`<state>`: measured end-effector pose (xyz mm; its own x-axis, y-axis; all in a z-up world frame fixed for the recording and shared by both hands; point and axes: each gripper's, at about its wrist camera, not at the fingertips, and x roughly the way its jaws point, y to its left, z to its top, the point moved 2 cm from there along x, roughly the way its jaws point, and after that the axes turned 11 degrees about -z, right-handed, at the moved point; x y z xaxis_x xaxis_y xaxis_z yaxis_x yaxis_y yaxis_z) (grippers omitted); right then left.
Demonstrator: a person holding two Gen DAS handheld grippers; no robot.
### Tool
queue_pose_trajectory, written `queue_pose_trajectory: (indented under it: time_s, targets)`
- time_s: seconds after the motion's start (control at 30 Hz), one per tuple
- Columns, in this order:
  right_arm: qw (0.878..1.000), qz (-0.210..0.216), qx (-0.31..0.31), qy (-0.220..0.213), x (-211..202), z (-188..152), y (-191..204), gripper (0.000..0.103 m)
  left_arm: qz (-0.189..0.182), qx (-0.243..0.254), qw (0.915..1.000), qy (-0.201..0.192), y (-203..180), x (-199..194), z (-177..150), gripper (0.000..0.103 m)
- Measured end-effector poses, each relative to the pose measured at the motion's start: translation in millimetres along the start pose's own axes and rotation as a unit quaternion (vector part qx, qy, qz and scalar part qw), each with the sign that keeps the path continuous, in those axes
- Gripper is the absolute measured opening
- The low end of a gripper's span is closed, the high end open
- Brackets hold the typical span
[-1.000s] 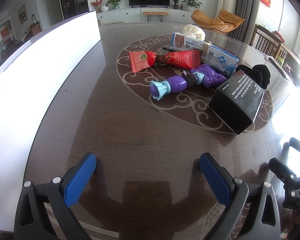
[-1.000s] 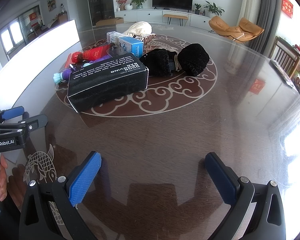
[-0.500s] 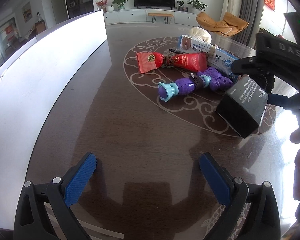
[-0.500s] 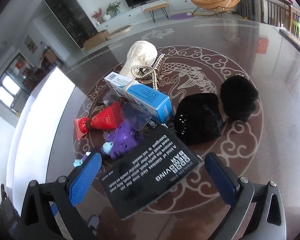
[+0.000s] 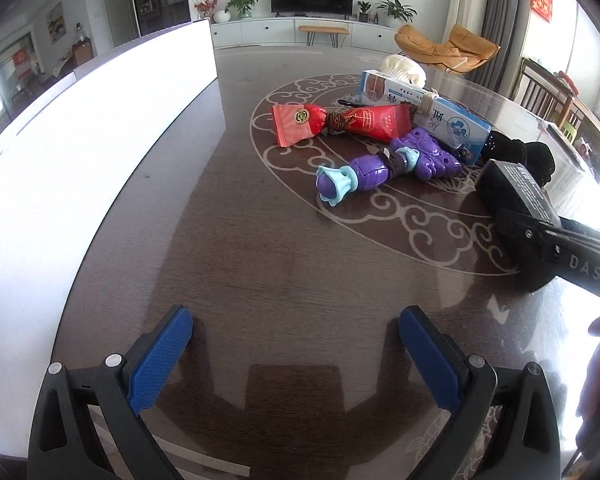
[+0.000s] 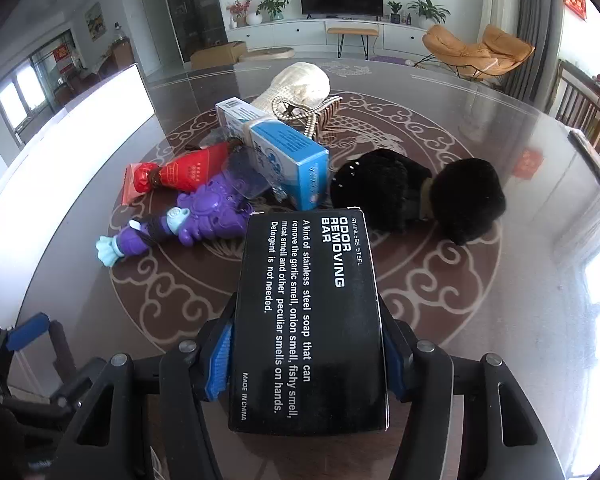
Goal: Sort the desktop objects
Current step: 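Move the right tool onto the black odor-removing bar box and grasp it, then lift the black box with the right tool while the left tool grasps the purple toy figure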
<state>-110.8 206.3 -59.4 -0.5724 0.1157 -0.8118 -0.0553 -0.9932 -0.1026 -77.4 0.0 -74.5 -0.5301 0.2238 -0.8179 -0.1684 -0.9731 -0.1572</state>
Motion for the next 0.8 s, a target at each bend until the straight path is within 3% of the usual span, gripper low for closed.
queue_pose_trajectory:
  time_s: [0.23,0.57,0.8]
  targets:
    - [0.999,-0.031,-0.017,-0.013,-17,-34,-42,0.063,0.0,-0.001,1.0,-0.001,1,3,4,0.103]
    - [0.999,-0.035,-0.005,-0.002,-9,-38,-56,0.102,0.002,-0.002,1.0,-0.004,-2,6,2,0.103]
    - [0.999,-0.034,-0.006,0.0,-8,-39,-53,0.103,0.002,-0.001,1.0,-0.004,-1,6,1,0.103]
